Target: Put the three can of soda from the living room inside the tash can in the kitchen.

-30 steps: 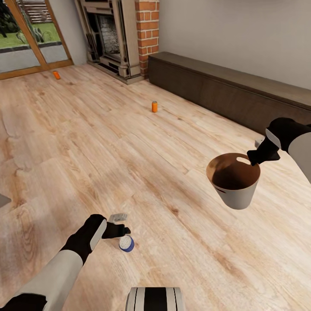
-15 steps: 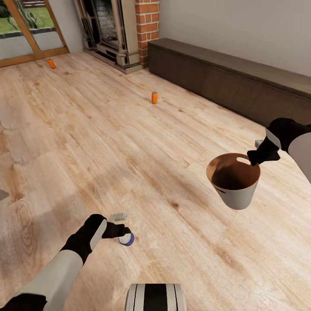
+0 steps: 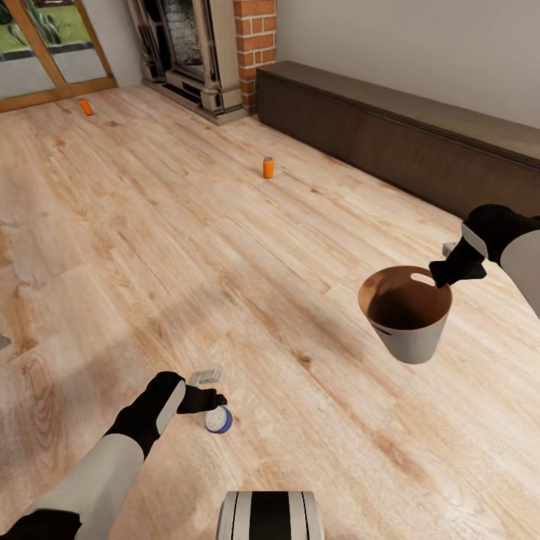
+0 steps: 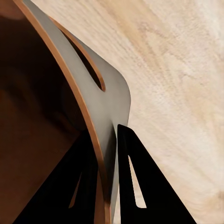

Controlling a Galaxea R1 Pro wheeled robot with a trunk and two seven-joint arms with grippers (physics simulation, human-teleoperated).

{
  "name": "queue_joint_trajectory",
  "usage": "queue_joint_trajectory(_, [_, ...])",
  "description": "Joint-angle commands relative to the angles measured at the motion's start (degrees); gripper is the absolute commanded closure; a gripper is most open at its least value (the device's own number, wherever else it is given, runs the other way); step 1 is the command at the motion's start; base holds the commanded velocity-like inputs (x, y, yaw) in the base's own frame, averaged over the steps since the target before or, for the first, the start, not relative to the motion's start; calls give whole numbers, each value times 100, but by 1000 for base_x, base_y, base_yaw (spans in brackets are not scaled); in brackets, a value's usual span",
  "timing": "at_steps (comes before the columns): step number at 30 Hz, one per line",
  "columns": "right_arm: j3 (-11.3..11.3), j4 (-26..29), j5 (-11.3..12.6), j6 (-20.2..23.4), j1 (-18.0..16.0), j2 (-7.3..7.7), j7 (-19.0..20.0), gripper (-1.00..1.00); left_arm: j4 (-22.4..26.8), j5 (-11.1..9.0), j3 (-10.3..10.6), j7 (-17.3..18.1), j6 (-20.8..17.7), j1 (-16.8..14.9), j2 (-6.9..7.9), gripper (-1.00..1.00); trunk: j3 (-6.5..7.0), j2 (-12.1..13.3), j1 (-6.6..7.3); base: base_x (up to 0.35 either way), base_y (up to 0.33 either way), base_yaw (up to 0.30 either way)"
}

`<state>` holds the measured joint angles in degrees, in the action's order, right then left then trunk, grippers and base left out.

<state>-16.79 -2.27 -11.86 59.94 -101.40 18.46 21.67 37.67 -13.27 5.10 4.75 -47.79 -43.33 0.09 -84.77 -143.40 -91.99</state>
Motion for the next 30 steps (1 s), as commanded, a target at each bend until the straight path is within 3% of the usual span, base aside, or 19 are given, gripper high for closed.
queue_joint_trajectory(1, [0,-1,26,6,-3,1,13,100,-2,0,0,0,-1,0,-3,-100,-3,0,1,5,0,0])
queue_joint_trajectory(13, [0,-1,26,6,6,4,13,100,-5,9,2,-6,-2,0,-17,-100,-303,-16,-30,1,0,0])
queue_joint_trajectory(25, [0,-1,26,6,10,-8,13,100,4,7,-1,15,-2,0,-20,-100,-326,-16,-30,0,0,0])
queue_joint_trajectory(30, [0,-1,26,6,10,-9,13,100,4,3,0,16,-2,0,-22,-100,-393,-20,-38,0,0,0])
